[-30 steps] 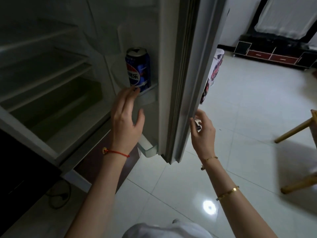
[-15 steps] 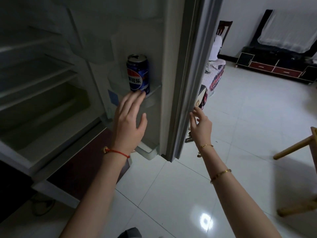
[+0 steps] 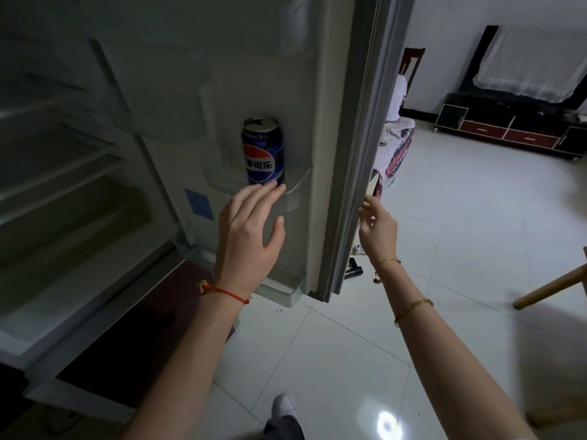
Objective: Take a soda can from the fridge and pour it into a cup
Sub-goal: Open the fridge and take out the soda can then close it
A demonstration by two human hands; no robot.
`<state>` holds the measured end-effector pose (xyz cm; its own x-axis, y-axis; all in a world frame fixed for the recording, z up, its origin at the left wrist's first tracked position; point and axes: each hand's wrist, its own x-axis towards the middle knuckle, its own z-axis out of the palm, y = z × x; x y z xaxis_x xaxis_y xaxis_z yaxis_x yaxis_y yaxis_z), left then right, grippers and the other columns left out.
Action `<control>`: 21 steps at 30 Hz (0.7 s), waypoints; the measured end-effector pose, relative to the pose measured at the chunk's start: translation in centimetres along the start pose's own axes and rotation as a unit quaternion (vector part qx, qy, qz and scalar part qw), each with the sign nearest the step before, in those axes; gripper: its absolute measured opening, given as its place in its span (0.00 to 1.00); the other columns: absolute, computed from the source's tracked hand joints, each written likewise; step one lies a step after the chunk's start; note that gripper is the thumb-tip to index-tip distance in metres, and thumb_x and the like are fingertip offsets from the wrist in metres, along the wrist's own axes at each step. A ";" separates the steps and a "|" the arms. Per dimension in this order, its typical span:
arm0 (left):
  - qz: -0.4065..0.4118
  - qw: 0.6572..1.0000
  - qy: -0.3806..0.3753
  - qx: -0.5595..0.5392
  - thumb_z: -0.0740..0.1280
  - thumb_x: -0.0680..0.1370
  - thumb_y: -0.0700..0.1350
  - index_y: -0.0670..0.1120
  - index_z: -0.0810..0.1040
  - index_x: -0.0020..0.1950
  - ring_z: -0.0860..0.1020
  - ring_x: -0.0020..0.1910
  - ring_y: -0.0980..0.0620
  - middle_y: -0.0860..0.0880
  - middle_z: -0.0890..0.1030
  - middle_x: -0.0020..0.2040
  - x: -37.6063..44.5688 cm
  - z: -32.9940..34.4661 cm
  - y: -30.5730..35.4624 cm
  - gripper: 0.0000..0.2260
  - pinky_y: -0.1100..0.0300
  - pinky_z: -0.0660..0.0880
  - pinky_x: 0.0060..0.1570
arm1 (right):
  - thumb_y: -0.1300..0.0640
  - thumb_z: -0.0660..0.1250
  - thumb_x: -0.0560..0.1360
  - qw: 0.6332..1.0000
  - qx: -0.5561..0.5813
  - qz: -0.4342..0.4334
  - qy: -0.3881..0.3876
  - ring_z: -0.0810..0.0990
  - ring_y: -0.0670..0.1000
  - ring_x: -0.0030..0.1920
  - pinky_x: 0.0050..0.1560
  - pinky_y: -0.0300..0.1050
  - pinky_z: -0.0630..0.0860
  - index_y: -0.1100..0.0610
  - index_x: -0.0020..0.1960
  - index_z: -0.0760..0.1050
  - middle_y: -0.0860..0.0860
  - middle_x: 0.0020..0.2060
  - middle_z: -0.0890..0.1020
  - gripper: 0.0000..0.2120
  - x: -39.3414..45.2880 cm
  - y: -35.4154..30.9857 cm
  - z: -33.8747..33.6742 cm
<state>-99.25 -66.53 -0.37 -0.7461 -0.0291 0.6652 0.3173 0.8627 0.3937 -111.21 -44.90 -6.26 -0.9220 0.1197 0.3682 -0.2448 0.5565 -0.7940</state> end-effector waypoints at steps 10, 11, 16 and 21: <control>-0.106 0.979 0.151 -0.088 0.71 0.76 0.49 0.43 0.72 0.66 0.73 0.62 0.49 0.46 0.75 0.62 8.4 1.6 -0.7 0.22 0.62 0.70 0.60 | 0.65 0.60 0.79 1.000 0.000 0.010 0.008 0.81 0.57 0.56 0.59 0.50 0.77 0.56 0.61 0.76 0.56 0.54 0.84 0.14 7.2 2.7 1.4; -0.119 0.979 0.141 -0.092 0.72 0.75 0.51 0.42 0.71 0.67 0.73 0.63 0.48 0.46 0.75 0.63 9.4 1.9 -1.0 0.25 0.61 0.70 0.61 | 0.65 0.60 0.79 1.000 0.005 0.013 0.004 0.81 0.56 0.56 0.58 0.46 0.75 0.57 0.62 0.76 0.56 0.54 0.83 0.14 7.8 2.9 1.5; -0.144 0.980 0.078 -0.109 0.75 0.71 0.54 0.41 0.68 0.70 0.72 0.66 0.47 0.45 0.73 0.66 13.9 4.0 -2.1 0.34 0.58 0.70 0.64 | 0.65 0.60 0.80 0.999 0.023 0.022 -0.003 0.79 0.52 0.57 0.56 0.38 0.70 0.59 0.63 0.76 0.55 0.56 0.82 0.14 10.6 3.4 2.1; -0.138 0.982 0.026 -0.128 0.78 0.67 0.54 0.43 0.71 0.66 0.76 0.61 0.50 0.47 0.75 0.63 16.9 5.8 -3.0 0.33 0.68 0.67 0.56 | 0.66 0.60 0.80 1.000 0.019 0.016 -0.002 0.76 0.46 0.53 0.58 0.41 0.73 0.58 0.61 0.76 0.54 0.55 0.82 0.13 13.0 4.2 2.8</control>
<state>-116.18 -66.69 6.00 -0.7956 -0.2760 0.5393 0.2490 0.6626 0.7064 -125.10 -43.34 -6.18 -0.9311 0.1331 0.3397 -0.2261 0.5201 -0.8236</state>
